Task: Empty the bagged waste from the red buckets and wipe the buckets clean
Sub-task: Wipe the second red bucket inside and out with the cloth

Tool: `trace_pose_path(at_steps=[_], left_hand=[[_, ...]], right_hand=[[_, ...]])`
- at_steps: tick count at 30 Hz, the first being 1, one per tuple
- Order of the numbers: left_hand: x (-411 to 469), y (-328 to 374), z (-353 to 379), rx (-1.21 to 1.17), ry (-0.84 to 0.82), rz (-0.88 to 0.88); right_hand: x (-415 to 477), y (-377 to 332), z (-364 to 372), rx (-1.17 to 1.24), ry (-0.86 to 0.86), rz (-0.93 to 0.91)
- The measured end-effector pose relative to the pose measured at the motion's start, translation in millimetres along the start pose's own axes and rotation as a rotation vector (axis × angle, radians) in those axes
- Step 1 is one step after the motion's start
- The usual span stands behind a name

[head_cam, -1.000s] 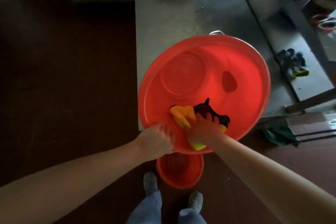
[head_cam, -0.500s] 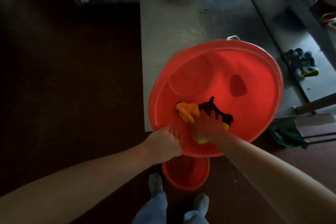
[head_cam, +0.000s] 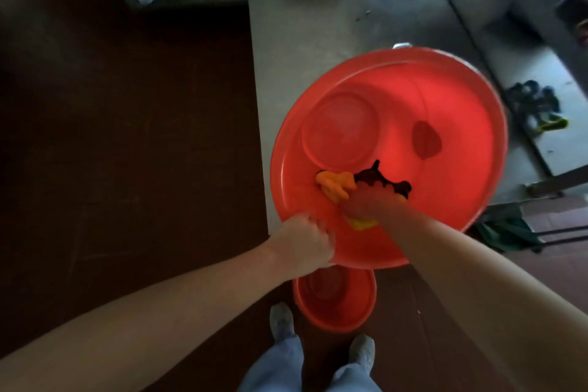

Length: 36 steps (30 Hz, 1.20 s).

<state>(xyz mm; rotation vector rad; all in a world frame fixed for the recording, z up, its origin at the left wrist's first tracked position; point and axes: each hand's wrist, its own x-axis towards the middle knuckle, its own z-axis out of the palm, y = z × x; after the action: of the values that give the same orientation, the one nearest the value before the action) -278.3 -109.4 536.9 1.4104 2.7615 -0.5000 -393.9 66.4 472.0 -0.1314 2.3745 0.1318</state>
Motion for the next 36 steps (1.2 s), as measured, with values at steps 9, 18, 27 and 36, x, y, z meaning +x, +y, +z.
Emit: trace_pose_path(at_steps=[9,18,27,36], left_hand=[[-6.6,-46.1,-20.3,0.031,-0.139,0.142],[10.5,-111.3,-71.0,0.229,-0.389,0.180],[22.4,-102.9,-86.1,0.244,-0.503,-0.026],[42.3,-16.9,-40.6,-0.154,-0.179,-0.249]], right_hand=[[-105.4,36.5,-7.3,-0.136,-0.075,-0.111],[-132.1,79.6,-27.5,-0.352,-0.034,-0.322],[-142.3,90.6,-31.2,-0.528,0.244,-0.457],[-132.3,76.5,-18.2,-0.328,0.237,-0.425]])
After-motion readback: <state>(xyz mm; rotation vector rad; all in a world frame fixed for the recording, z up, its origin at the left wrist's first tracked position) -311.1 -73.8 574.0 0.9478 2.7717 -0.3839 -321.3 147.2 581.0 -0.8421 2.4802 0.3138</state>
